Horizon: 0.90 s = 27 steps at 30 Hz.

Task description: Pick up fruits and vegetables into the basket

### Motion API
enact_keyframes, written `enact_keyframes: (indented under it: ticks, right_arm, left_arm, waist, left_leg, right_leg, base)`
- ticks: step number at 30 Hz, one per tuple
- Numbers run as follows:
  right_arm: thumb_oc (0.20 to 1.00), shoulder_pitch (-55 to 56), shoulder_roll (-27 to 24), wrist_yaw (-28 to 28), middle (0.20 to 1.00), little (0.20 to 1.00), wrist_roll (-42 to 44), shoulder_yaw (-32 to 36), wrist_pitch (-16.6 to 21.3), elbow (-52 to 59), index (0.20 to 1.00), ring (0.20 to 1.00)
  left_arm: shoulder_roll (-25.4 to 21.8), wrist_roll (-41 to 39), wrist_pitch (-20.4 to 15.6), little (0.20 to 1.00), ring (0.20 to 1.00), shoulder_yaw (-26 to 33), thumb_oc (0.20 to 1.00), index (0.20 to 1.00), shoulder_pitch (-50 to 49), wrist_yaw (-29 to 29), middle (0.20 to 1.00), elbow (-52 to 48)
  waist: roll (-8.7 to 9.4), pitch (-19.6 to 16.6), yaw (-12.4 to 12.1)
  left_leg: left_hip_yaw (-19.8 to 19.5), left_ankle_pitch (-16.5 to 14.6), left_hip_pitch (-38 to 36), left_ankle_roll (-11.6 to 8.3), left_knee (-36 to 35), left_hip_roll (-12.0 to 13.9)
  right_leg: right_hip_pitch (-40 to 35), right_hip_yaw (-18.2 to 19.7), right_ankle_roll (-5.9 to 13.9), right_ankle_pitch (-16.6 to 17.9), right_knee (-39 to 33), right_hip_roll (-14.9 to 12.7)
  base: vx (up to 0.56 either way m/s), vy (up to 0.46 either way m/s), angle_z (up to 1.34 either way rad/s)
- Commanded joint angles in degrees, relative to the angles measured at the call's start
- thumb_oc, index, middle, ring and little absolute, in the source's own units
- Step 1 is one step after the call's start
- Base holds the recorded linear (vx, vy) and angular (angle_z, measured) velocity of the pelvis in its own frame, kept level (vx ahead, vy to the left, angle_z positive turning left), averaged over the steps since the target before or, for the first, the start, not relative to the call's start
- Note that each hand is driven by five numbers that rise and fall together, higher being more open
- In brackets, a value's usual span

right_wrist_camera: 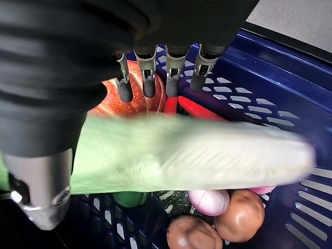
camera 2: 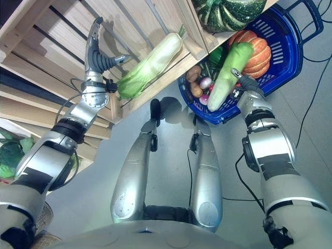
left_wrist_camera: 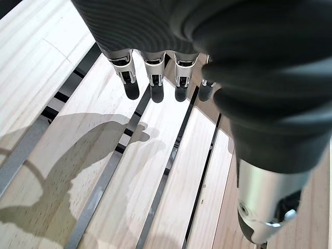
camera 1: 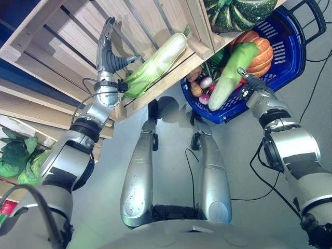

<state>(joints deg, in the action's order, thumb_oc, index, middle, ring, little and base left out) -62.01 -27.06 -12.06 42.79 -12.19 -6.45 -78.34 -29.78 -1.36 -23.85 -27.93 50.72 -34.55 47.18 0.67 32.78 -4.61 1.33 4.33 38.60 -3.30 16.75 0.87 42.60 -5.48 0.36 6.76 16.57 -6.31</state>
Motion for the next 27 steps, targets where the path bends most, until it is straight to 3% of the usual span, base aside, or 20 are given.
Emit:
enact_keyframes:
  ticks: [1, 12, 15, 16, 18, 19, 21, 23, 24, 25, 27]
  right_arm:
    - [1.0, -0.6, -4.5, -0.2, 1.0, 1.0, -0.3, -2.6, 0.2, -1.8, 1.0, 1.0]
    - [1.0, 0.1, -4.7, -0.2, 1.0, 1.0, -0.5, -2.2, 0.1, -2.1, 1.0, 1.0]
    - [1.0, 0.5, -4.8, -0.1, 1.0, 1.0, -0.9, -2.0, 0.8, -2.2, 1.0, 1.0]
    - [1.0, 1.0, -4.6, -0.4, 1.0, 1.0, -1.3, -1.9, 1.9, -1.9, 1.0, 1.0]
    - [1.0, 1.1, -4.5, -0.5, 1.0, 1.0, -1.6, -1.9, 2.3, -1.8, 1.0, 1.0]
    - [1.0, 1.8, -4.5, -1.6, 1.0, 1.0, -2.2, -1.8, 5.2, -1.1, 1.0, 1.0]
    - [1.0, 2.8, -5.2, -2.3, 1.0, 1.0, -1.6, -1.2, 9.1, 0.2, 1.0, 1.0]
    - [1.0, 3.9, -5.6, -2.2, 1.0, 1.0, -2.0, -0.7, 12.2, 1.2, 1.0, 1.0]
    - [1.0, 6.1, -6.0, -3.9, 1.0, 1.0, -3.3, 0.1, 15.8, 3.6, 1.0, 1.0]
    - [1.0, 6.2, -6.0, -3.9, 1.0, 1.0, -3.2, 0.2, 15.9, 3.8, 1.0, 1.0]
    - [1.0, 10.8, -5.9, -8.1, 1.0, 1.0, -4.8, 2.0, 21.8, 7.5, 1.0, 1.0]
  left_arm:
    - [2.6, -1.1, -2.3, 1.0, 1.0, 1.3, 1.0, 1.0, 0.5, -1.8, 1.0, -3.5]
    - [2.4, -1.7, -2.6, 1.0, 1.0, 1.1, 1.0, 1.0, -0.1, -0.2, 1.0, -4.0]
    - [2.3, -2.8, -2.0, 1.0, 1.0, 0.9, 1.0, 1.0, -0.4, 2.9, 1.0, -4.0]
    - [2.2, -3.9, -0.7, 1.0, 1.0, 0.5, 1.0, 1.0, -0.9, 6.9, 1.0, -4.2]
    - [2.2, -3.8, -0.5, 1.0, 1.0, 0.4, 1.0, 1.0, -1.0, 7.7, 1.0, -4.2]
    - [1.8, -4.1, 2.0, 1.0, 1.0, -1.0, 1.0, 1.0, -1.3, 11.7, 1.0, -3.8]
    - [0.7, -4.4, 3.5, 1.0, 1.0, -2.6, 1.0, 1.0, -2.0, 14.3, 1.0, -3.0]
    - [0.0, -5.1, 4.2, 1.0, 1.0, -3.5, 1.0, 1.0, -2.6, 15.2, 1.0, -2.7]
    - [-1.1, -6.5, 5.4, 1.0, 1.0, -4.1, 1.0, 1.0, -3.7, 17.1, 1.0, -2.9]
    - [-1.2, -6.5, 5.5, 1.0, 1.0, -4.1, 1.0, 1.0, -3.7, 17.2, 1.0, -3.0]
    - [-2.5, -6.4, 6.1, 1.0, 1.0, -4.6, 1.0, 1.0, -6.2, 18.7, 1.0, -3.5]
  waist:
    - [-5.81, -3.0, 0.1]
    - [-5.53, -3.0, 0.2]
    - [-5.43, -3.0, 0.3]
    - [-5.29, -3.0, 0.4]
    - [-5.26, -3.0, 0.4]
    - [-5.07, -3.0, 0.6]
    - [-4.88, -3.0, 1.0]
    - [-4.7, -3.0, 1.3]
    - [-4.32, -3.0, 1.8]
    - [-4.28, -3.0, 1.8]
    - [-3.65, -3.0, 2.5]
  left_leg:
    - [-2.3, -1.9, 1.6, 0.62, -0.4, -2.3]
    - [-2.1, -1.8, 1.0, 0.67, -0.8, -2.1]
    - [-2.1, -1.9, 0.5, 0.74, -1.0, -2.1]
    - [-2.0, -2.0, -0.3, 0.77, -1.3, -1.9]
    - [-2.0, -2.0, -0.4, 0.78, -1.4, -1.9]
    - [-1.7, -1.9, -1.8, 0.83, -2.3, -1.7]
    - [-1.2, -1.8, -3.6, 0.83, -3.3, -1.4]
    - [-0.9, -1.8, -4.8, 0.8, -3.8, -1.3]
    - [-0.5, -1.9, -6.2, 0.74, -4.2, -1.1]
    - [-0.5, -1.6, -6.1, 0.75, -4.4, -1.1]
    - [0.0, -1.9, -8.3, 0.89, -5.0, -0.8]
  right_leg:
    - [0.8, -4.0, 3.86, -6.7, 6.5, 0.9]
    - [0.2, -4.1, 3.83, -6.5, 6.0, 1.1]
    - [-0.2, -4.0, 3.85, -6.4, 5.8, 1.1]
    - [-0.9, -3.9, 3.91, -6.4, 5.4, 1.3]
    - [-1.1, -3.9, 3.91, -6.4, 5.3, 1.3]
    - [-2.3, -3.8, 4.09, -6.2, 4.5, 1.5]
    - [-3.9, -3.7, 4.36, -6.1, 3.8, 1.6]
    - [-5.1, -3.6, 4.54, -6.1, 3.3, 1.7]
    - [-6.5, -3.3, 4.73, -6.0, 2.9, 1.7]
    - [-6.4, -3.4, 4.71, -5.7, 2.6, 1.8]
    - [-8.6, -2.8, 4.94, -5.7, 1.9, 2.0]
  base:
    - [0.0, 0.0, 0.0]
    - [0.0, 0.0, 0.0]
    - [0.0, 0.0, 0.0]
    - [0.0, 0.0, 0.0]
    - [0.0, 0.016, 0.0]
    - [-0.01, 0.056, 0.01]
    - [-0.01, 0.066, 0.01]
    - [0.01, 0.061, 0.0]
    - [0.0, 0.059, -0.02]
    - [0.01, 0.064, -0.03]
    - [0.01, 0.05, -0.02]
